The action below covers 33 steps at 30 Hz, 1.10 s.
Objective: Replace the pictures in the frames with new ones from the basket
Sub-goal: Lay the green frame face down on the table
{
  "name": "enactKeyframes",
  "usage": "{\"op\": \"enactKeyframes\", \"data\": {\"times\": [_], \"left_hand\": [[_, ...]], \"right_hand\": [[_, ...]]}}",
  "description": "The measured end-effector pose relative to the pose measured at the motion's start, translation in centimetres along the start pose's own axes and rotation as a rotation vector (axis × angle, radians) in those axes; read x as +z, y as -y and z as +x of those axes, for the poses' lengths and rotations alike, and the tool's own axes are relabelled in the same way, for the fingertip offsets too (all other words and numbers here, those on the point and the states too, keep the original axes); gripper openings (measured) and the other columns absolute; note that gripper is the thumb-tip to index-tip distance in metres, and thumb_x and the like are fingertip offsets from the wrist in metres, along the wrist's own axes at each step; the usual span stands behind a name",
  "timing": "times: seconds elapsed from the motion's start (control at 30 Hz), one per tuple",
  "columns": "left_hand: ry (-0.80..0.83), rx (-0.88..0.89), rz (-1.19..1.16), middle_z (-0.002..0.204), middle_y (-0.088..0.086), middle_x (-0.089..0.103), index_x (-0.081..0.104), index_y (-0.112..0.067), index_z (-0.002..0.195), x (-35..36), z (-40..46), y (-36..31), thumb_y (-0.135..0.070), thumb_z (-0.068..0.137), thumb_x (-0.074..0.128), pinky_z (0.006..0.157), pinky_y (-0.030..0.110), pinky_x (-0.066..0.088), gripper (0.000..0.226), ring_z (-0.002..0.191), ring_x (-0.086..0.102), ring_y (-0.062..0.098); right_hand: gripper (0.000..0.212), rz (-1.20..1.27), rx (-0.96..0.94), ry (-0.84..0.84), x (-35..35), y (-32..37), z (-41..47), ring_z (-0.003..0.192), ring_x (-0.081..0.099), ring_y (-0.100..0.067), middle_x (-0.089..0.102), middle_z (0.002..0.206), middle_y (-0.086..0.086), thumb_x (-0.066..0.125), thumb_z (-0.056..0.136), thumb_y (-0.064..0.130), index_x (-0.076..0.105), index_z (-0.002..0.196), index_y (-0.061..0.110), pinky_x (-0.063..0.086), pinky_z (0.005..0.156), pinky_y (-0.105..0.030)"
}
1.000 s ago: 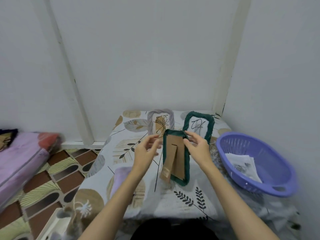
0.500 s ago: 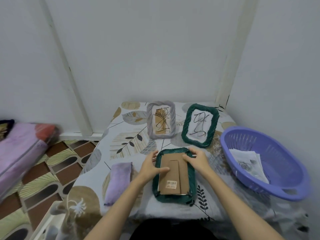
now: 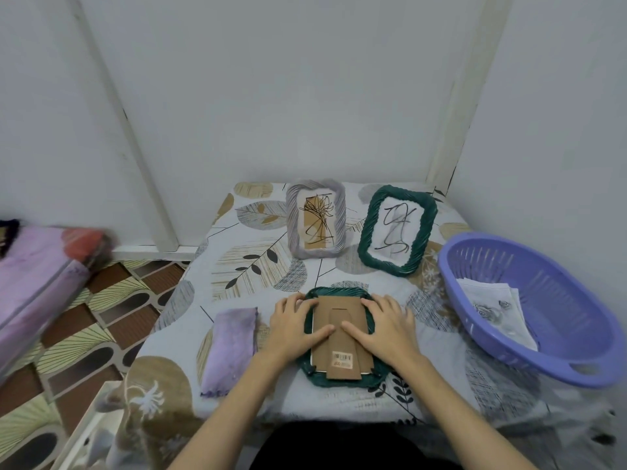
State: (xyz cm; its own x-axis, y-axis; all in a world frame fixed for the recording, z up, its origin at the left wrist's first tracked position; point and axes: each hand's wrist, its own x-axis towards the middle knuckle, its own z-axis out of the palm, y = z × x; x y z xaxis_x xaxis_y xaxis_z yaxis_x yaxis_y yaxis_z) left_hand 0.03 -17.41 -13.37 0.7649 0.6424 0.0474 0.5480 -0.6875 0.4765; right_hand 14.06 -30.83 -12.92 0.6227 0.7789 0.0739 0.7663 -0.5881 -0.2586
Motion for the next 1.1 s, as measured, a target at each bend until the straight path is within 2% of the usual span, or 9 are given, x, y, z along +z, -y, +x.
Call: {"op": "enactKeyframes", "data": {"times": [0.07,0.23,0.33,0.5,0.73,0.83,0.9,0.97,1.1], "left_hand": [[-0.001,0.020,0.080,0.141,-0.001,0.033,0.039,-0.033,0.134,-0.1,0.1,0.1,-0.083,0.054,0.019,0.109,0.035,0.025,0.096,0.131,0.023,0.022],[0.008,0.069,0.177,0.139,0.000,0.033,0.036,-0.032,0.137,-0.5,0.7,0.3,-0.083,0.055,0.014,0.108,0.033,0.024,0.099,0.130,0.024,0.021],[0.026,0.091,0.202,0.137,0.002,0.034,0.034,-0.030,0.139,-0.6,1.1,0.4,-0.083,0.056,0.013,0.106,0.033,0.025,0.101,0.128,0.026,0.021],[0.073,0.088,0.211,0.132,0.003,0.033,0.031,-0.029,0.141,-0.8,1.9,0.4,-0.084,0.051,0.014,0.105,0.029,0.025,0.107,0.125,0.028,0.020],[0.126,0.031,0.156,0.126,0.004,0.031,0.030,-0.027,0.141,-0.8,2.8,0.0,-0.084,0.043,0.022,0.104,0.028,0.024,0.114,0.121,0.028,0.021],[0.131,0.009,0.118,0.132,0.004,0.029,0.028,-0.027,0.142,-0.9,2.3,-0.1,-0.085,0.045,0.024,0.107,0.030,0.023,0.113,0.124,0.027,0.021],[0.106,0.007,0.074,0.144,0.003,0.024,0.028,-0.030,0.142,-1.0,1.5,0.1,-0.084,0.052,0.027,0.111,0.034,0.021,0.105,0.133,0.022,0.022],[0.065,0.040,0.008,0.152,0.000,0.018,0.031,-0.032,0.140,-1.2,0.2,0.4,-0.084,0.054,0.028,0.113,0.037,0.018,0.100,0.139,0.016,0.020],[0.090,0.148,-0.101,0.142,-0.007,0.039,0.050,-0.029,0.127,-1.9,-2.9,0.9,-0.097,0.039,0.034,0.108,0.027,0.020,0.112,0.131,0.028,0.012]], "right_hand": [[0.093,-0.036,0.015,0.023,0.0,0.0,0.1,0.141,0.019,-0.016,0.031,0.149,0.008,0.014,0.062,0.088,0.036,0.135,0.035,0.011,0.112,-0.052],[0.097,-0.103,-0.011,0.031,-0.4,-0.2,0.6,0.140,0.019,-0.017,0.033,0.147,0.007,0.005,0.057,0.085,0.035,0.136,0.036,0.010,0.111,-0.056],[0.097,-0.134,-0.033,0.061,-0.8,-0.2,1.1,0.139,0.020,-0.017,0.033,0.147,0.005,0.006,0.058,0.085,0.033,0.137,0.036,0.009,0.110,-0.059],[0.082,-0.133,-0.039,0.132,-1.3,-0.2,1.9,0.136,0.023,-0.016,0.033,0.144,0.002,0.031,0.071,0.082,0.033,0.138,0.035,0.006,0.108,-0.062],[0.088,-0.109,-0.033,0.197,-1.8,-0.2,3.2,0.132,0.028,-0.019,0.034,0.140,0.001,0.038,0.066,0.084,0.033,0.138,0.035,0.013,0.107,-0.061],[0.089,-0.072,-0.024,0.206,-1.9,-0.1,2.9,0.133,0.027,-0.019,0.032,0.142,0.001,0.039,0.068,0.083,0.029,0.141,0.034,0.013,0.108,-0.061],[0.095,0.008,-0.023,0.185,-2.0,-0.4,1.8,0.134,0.024,-0.018,0.030,0.145,0.003,0.037,0.064,0.085,0.023,0.143,0.034,0.014,0.110,-0.059],[0.105,0.106,-0.041,0.158,-2.0,-1.0,0.0,0.135,0.021,-0.018,0.026,0.146,0.004,0.031,0.051,0.092,0.021,0.142,0.040,0.018,0.112,-0.052],[0.109,0.189,-0.118,0.145,-2.3,-2.0,-3.9,0.133,0.021,-0.014,0.029,0.141,0.009,0.038,0.037,0.094,0.031,0.135,0.047,0.019,0.109,-0.040]]}}
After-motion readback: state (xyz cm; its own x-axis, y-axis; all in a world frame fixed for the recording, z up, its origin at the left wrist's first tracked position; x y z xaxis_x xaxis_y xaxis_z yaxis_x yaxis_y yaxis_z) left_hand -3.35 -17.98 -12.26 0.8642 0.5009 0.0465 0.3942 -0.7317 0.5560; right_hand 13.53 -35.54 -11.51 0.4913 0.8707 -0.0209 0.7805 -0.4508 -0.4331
